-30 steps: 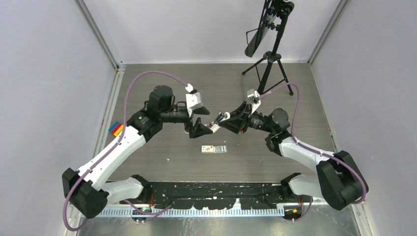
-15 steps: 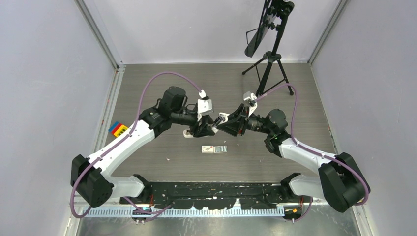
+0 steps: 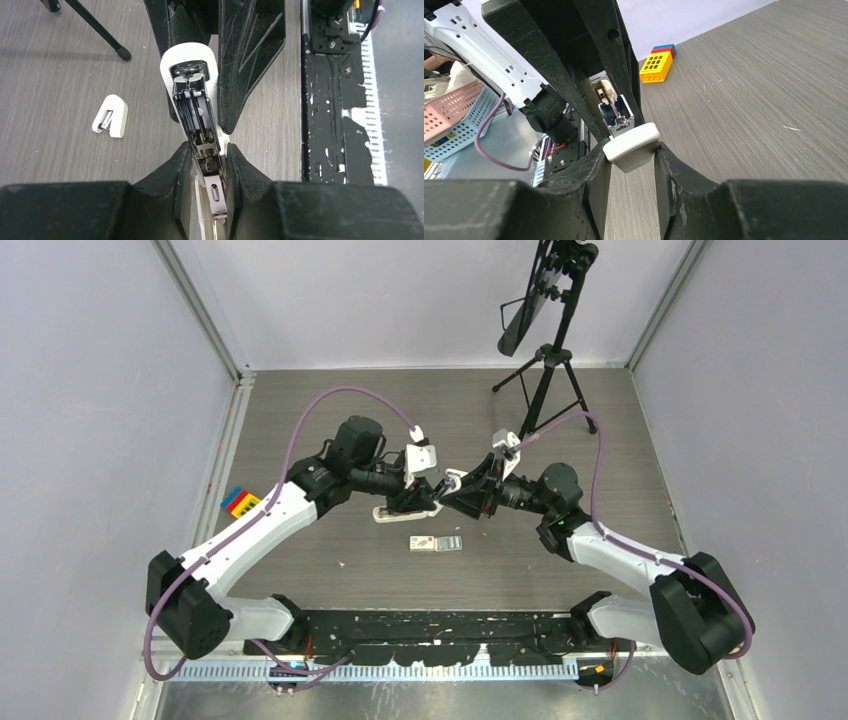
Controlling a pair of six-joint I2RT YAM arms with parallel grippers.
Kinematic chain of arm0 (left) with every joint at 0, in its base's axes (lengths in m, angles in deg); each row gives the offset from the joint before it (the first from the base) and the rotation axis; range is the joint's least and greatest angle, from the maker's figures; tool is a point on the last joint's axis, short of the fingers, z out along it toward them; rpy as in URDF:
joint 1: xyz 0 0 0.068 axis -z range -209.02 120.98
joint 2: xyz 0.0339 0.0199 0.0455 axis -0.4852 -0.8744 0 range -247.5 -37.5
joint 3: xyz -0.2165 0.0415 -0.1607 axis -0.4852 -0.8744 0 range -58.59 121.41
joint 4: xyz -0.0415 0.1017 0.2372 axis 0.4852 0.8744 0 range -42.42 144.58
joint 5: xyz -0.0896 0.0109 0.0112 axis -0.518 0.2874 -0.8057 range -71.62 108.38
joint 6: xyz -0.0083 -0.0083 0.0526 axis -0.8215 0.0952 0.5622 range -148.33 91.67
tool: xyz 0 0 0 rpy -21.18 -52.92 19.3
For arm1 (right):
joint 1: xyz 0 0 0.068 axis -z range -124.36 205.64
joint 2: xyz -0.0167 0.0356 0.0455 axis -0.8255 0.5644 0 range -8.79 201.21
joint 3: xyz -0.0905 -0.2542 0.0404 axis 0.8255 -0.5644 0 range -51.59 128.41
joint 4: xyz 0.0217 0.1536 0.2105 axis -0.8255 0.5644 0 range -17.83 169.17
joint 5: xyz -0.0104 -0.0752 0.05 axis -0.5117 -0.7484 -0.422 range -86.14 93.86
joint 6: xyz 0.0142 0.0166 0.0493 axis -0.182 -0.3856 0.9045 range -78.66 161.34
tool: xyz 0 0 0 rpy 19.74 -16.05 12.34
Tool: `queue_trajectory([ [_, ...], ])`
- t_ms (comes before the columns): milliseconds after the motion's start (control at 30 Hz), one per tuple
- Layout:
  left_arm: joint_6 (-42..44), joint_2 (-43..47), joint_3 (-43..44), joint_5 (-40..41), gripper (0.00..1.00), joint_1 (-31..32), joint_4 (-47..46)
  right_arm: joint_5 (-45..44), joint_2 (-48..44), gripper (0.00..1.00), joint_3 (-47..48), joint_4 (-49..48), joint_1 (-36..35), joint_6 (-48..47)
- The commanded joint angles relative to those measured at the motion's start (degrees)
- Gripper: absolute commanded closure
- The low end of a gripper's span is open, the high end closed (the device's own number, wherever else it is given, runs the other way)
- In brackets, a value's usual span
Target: Load the staples into the stapler
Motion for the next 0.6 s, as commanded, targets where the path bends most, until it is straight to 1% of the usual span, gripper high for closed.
queue_trajectory([
  [0,10.31,0.80,3.42,4.18,1.00,0.40,9.32,-3.96,-4.90,0.77,-0.43,-0.04,0.14,-0.77],
  [67,14.26,0.36,4.58,7.22,1.00,0.42,13.25,-5.39,-7.12,0.64,-0.92,3.07,0.13,-2.13],
  [167,20.54,-0.79,5.47,12.52,1.00,0.38,18.66,-8.42,-11.74,0.45,-1.44,11.38,0.14,-5.65],
  [200,22.72,-1.24,5.65,14.45,1.00,0.40,20.29,-9.50,-14.24,0.37,-1.69,14.72,0.13,-6.68],
  [233,25.05,-1.68,5.68,16.68,1.00,0.38,21.72,-10.78,-16.06,0.31,-2.06,17.13,0.12,-7.60],
  [333,32.14,-2.58,5.20,20.11,1.00,0.41,24.47,-14.68,-21.49,0.13,-3.21,22.59,0.12,-9.69],
  [467,40.29,-3.29,2.72,23.29,0.98,0.39,25.11,-19.81,-27.15,0.12,-4.67,28.58,0.14,-11.29],
  [533,42.68,-4.28,1.85,25.36,0.97,0.44,25.28,-20.69,-28.56,0.11,-5.29,29.78,0.14,-11.56],
  [567,43.41,-5.15,1.44,27.64,0.96,0.38,25.31,-20.73,-28.93,0.11,-5.50,29.91,0.12,-11.37],
])
